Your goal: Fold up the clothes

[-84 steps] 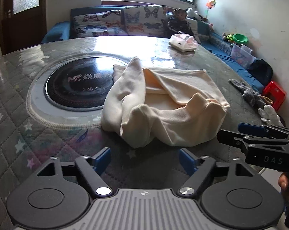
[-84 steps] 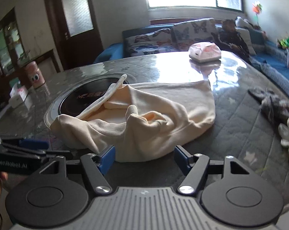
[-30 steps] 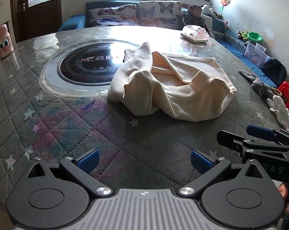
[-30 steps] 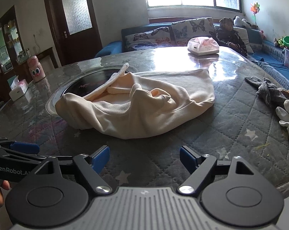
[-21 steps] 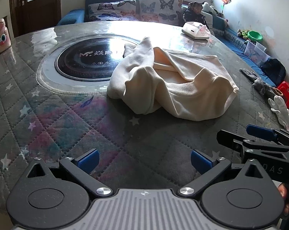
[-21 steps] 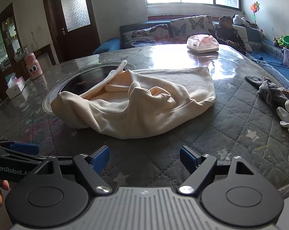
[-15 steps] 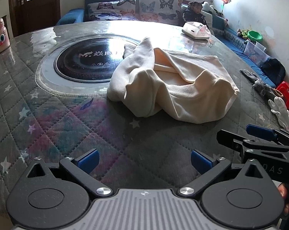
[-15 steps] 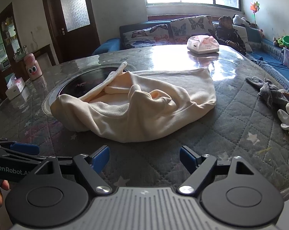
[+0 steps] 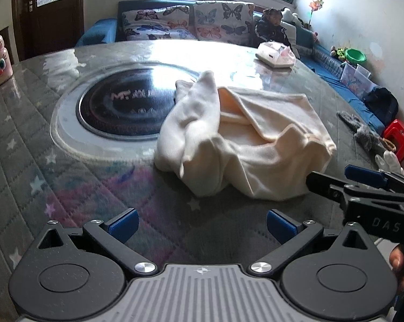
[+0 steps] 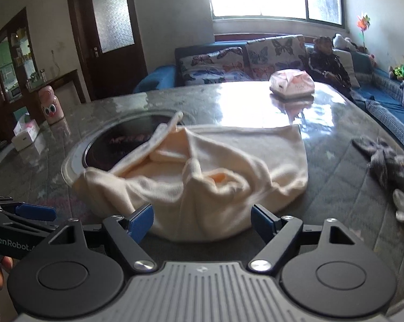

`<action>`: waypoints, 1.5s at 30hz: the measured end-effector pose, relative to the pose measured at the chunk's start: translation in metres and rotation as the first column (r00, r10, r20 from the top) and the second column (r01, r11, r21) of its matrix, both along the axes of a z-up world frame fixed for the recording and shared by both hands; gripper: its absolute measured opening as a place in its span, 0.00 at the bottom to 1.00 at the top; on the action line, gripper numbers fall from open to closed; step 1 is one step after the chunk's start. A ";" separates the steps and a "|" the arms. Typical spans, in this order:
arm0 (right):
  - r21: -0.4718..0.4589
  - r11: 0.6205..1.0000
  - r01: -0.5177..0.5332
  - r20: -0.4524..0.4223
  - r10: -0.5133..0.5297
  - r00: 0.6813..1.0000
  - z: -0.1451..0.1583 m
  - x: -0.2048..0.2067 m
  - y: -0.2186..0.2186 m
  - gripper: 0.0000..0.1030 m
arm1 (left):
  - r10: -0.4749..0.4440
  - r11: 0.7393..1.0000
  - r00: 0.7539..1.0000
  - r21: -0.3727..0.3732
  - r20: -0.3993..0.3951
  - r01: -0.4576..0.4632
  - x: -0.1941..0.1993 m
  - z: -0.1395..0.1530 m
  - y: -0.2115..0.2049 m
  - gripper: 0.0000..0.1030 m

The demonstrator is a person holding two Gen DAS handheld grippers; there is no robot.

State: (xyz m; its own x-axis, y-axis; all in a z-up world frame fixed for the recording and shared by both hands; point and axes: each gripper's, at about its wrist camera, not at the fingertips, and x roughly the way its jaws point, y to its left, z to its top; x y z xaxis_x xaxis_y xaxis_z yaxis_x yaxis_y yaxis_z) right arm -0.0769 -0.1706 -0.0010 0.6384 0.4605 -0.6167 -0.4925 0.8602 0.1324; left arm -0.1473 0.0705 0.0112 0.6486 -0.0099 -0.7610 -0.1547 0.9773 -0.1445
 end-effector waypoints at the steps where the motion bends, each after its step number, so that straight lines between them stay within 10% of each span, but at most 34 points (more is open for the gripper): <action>1: 0.008 1.000 -0.008 0.004 0.008 1.000 0.003 0.003 0.000 0.78 | 0.000 1.000 1.000 0.000 0.007 0.000 0.002 0.003 0.002 1.00; 15: -0.050 0.991 -0.121 0.023 0.122 0.992 0.019 0.084 0.034 0.60 | -0.042 0.998 0.995 0.056 0.095 0.036 0.063 0.031 0.020 1.00; 28: -0.074 0.963 -0.258 -0.081 0.252 0.964 -0.010 0.162 0.082 0.42 | -0.143 0.986 0.990 0.090 0.004 0.142 0.135 -0.013 0.020 0.84; 37: -0.124 0.948 -0.294 -0.083 0.285 0.955 -0.028 0.172 0.101 0.07 | -0.125 0.988 0.992 0.090 -0.009 0.125 0.135 -0.026 0.025 0.45; 45: -0.144 0.978 -0.150 0.086 0.163 0.983 0.003 0.146 0.049 0.03 | -0.076 0.996 0.996 0.046 0.042 0.074 0.112 -0.017 0.042 0.12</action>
State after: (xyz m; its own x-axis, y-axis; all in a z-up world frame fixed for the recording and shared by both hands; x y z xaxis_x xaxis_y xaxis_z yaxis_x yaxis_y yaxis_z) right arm 0.0690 -0.1219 0.0015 0.6249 0.4758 -0.6190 -0.6274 0.7779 -0.0355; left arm -0.0355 0.1125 -0.0057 0.6796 -0.0266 -0.7331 -0.0751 0.9916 -0.1057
